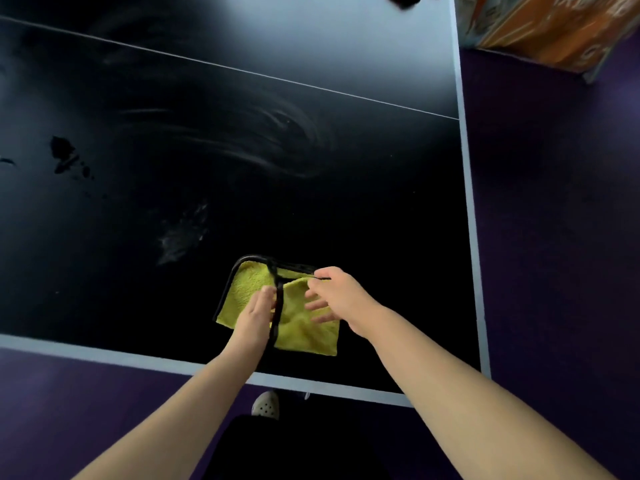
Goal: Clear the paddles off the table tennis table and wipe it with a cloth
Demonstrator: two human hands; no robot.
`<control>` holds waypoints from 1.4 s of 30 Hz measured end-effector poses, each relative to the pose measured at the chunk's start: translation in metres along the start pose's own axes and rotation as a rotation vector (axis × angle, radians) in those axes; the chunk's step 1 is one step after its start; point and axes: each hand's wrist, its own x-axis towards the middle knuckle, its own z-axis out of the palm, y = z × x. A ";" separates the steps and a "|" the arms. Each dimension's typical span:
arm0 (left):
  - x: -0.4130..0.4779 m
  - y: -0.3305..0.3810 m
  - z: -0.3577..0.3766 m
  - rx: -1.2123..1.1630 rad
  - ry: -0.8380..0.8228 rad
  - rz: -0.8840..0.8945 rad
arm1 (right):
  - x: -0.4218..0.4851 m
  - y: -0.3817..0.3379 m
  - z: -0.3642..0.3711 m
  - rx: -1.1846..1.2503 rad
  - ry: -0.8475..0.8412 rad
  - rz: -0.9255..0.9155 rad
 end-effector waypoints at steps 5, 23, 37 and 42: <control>0.005 -0.007 -0.008 0.320 0.043 0.075 | -0.001 0.026 -0.005 -0.439 0.161 -0.141; 0.043 0.023 -0.028 0.193 0.247 0.170 | 0.035 0.008 0.042 -0.952 0.169 -0.505; 0.062 0.027 -0.044 0.642 0.180 0.456 | 0.035 0.035 0.040 -0.768 0.389 -0.919; 0.064 0.027 -0.051 0.979 0.002 0.508 | 0.037 0.035 0.037 -0.689 0.375 -0.856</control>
